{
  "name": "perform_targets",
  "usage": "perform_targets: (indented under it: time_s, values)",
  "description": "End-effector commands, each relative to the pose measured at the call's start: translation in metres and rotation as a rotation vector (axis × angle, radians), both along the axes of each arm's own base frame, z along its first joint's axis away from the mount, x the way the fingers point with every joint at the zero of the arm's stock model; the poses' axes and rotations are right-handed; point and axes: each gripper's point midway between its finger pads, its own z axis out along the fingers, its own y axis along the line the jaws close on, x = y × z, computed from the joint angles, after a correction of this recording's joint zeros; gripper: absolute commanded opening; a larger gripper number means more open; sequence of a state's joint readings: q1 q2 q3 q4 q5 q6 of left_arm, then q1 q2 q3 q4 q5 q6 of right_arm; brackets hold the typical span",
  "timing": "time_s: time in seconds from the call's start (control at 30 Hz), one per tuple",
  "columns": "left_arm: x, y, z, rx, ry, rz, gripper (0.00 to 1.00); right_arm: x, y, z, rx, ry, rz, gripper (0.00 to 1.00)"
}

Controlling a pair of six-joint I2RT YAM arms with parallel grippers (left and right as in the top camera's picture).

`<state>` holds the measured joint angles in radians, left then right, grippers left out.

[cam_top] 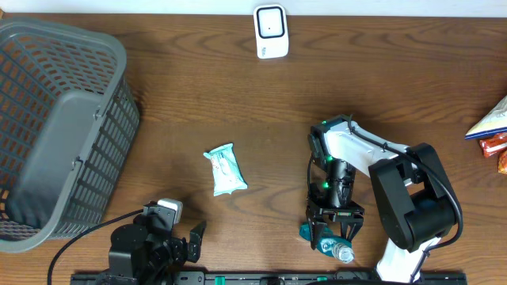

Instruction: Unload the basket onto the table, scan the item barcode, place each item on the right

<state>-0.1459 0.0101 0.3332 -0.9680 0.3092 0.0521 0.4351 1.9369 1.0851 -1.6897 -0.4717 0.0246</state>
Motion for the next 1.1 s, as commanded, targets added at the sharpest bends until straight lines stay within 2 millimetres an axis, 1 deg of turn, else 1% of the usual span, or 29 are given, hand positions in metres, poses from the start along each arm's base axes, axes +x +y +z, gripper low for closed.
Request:
perform_targets:
  time_s: [0.0,0.17,0.27,0.3,0.37,0.43,0.5,0.57,0.63,0.83,0.97,1.07]
  values:
    - [-0.002,-0.001,-0.001,-0.003,0.007,-0.003,0.99,-0.002,0.0,0.002,0.01,0.022,0.001,0.47]
    - [-0.002,-0.001,-0.001,-0.003,0.007,-0.003,0.99,-0.003,0.0,-0.006,-0.018,0.083,0.0,0.46]
    - [-0.002,-0.001,-0.001,-0.003,0.007,-0.003,0.99,-0.005,-0.002,-0.011,-0.041,0.127,0.004,0.41]
    - [-0.002,-0.001,-0.001,-0.003,0.007,-0.003,0.99,-0.005,-0.003,-0.013,-0.047,0.138,0.006,0.41]
    - [-0.002,-0.001,-0.001,-0.003,0.007,-0.003,0.99,-0.005,-0.003,-0.014,-0.051,0.145,0.005,0.46]
    - [-0.002,-0.001,-0.001,-0.003,0.007,-0.003,0.99,-0.005,-0.003,-0.014,-0.051,0.143,0.006,0.57]
    - [-0.002,-0.001,-0.001,-0.003,0.007,-0.003,0.99,-0.002,-0.003,-0.014,-0.047,0.135,0.002,0.66]
    - [-0.002,-0.001,-0.001,-0.003,0.007,-0.003,0.99,0.002,-0.002,-0.015,-0.041,0.123,-0.005,0.67]
    - [-0.002,-0.001,-0.001,-0.003,0.007,-0.003,0.99,0.01,-0.002,-0.015,-0.035,0.098,-0.011,0.66]
    - [-0.002,-0.001,-0.001,-0.003,0.007,-0.003,0.99,0.041,-0.003,-0.016,-0.03,-0.002,-0.026,0.63]
    - [-0.002,-0.001,-0.001,-0.003,0.007,-0.003,0.99,0.056,-0.004,-0.016,-0.016,-0.039,-0.059,0.63]
    - [-0.002,-0.001,-0.001,-0.003,0.007,-0.003,0.99,0.063,-0.005,-0.015,-0.009,-0.057,-0.077,0.64]
